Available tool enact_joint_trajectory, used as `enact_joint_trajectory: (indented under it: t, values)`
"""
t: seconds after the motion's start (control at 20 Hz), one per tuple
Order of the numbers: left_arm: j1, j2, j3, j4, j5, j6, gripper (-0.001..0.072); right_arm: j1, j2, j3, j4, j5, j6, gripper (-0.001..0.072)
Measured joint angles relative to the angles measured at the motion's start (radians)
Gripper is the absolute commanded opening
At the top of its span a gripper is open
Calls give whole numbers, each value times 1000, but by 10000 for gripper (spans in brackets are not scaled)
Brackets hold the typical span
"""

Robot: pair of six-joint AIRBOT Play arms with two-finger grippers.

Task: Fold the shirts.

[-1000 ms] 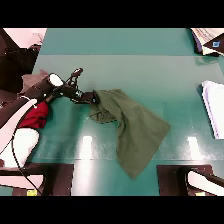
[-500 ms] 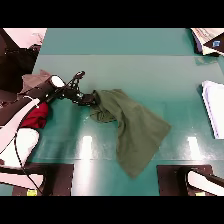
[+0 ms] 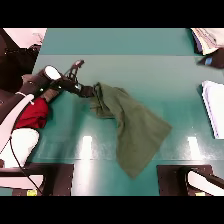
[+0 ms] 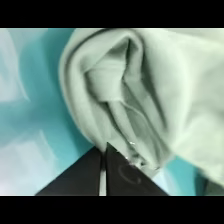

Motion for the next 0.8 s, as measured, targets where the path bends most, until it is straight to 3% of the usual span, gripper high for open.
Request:
enact_joint_trajectory:
  t: [0.05, 0.1, 0.2, 0.35, 0.6, 0.65, 0.7, 0.75, 0.8]
  values:
    - [0, 26, 14, 18, -5, 0, 28, 0, 21, -99, -17, -6, 0, 562]
    - [0, 48, 24, 32, -10, 0, 29, 0, 40, -198, -27, -21, 0, 593]
    - [0, 81, 37, 48, -17, 2, 28, 0, 74, -416, -47, -67, 0, 553]
    - [0, 105, 45, 62, -40, 5, 29, 0, 111, -708, -58, -178, 0, 551]
    - [0, 115, 50, 69, -62, 6, 29, 0, 122, -946, -46, -348, 0, 536]
    - [0, 116, 50, 70, -64, 6, 29, 1, 112, -964, -29, -375, -3, 390]
    - [0, 117, 50, 70, -65, 6, 29, 1, 100, -977, -7, -396, -10, 155]
    - [0, 117, 50, 70, -68, 6, 28, 2, 87, -987, 19, -418, -24, 18]
    - [0, 118, 50, 72, -70, 6, 28, 1, 78, -991, 49, -439, -42, 17]
